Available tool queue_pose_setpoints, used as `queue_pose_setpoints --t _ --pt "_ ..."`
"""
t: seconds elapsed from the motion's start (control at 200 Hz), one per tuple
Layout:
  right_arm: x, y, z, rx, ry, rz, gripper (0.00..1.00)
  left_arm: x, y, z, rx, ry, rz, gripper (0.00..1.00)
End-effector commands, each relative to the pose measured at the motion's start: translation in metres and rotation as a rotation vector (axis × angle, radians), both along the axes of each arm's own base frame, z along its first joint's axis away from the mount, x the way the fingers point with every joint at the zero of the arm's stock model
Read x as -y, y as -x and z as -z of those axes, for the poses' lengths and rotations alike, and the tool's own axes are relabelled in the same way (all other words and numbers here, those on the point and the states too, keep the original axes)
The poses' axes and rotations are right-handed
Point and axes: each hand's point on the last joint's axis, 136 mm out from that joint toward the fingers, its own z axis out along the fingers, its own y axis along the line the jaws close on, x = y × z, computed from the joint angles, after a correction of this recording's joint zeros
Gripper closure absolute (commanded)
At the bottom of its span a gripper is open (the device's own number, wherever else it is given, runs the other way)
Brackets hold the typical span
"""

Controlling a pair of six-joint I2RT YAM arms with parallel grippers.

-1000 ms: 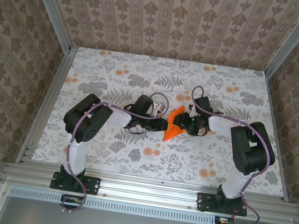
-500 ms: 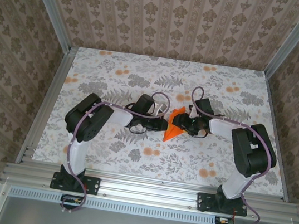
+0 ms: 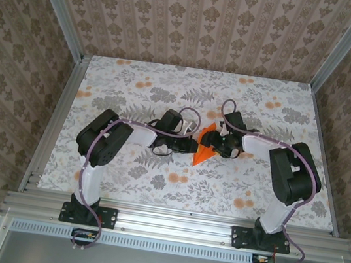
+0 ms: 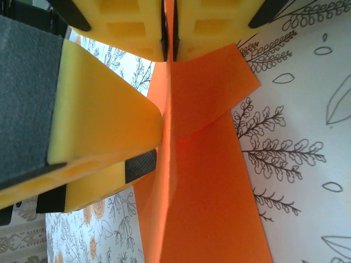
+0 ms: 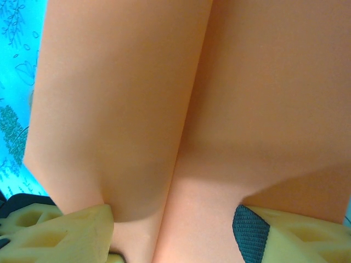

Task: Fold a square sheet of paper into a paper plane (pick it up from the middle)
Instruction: Fourth fold the wing at the center of the table.

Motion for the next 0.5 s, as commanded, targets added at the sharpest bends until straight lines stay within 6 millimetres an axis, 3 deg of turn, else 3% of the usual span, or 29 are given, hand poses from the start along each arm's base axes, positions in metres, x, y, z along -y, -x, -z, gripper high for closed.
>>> queue_pose_setpoints --t 0.0,0.23,0.38,0.495 --pt "0.068 0.063 0.074 -0.281 0.358 0.089 0.34 -0.001 -0.005 -0.009 0.027 0.008 0.005 0.8" --pt "0.071 0.064 0.072 -0.289 0.41 0.105 0.37 -0.022 -0.016 -0.03 0.072 0.016 -0.069 0.7" --pt "0.071 0.064 0.071 -0.292 0.442 0.122 0.38 -0.036 -0.023 -0.027 0.085 -0.004 -0.158 0.69" --pt "0.07 0.066 0.074 -0.305 0.453 0.139 0.38 -0.035 -0.019 -0.025 0.078 0.003 -0.175 0.68"
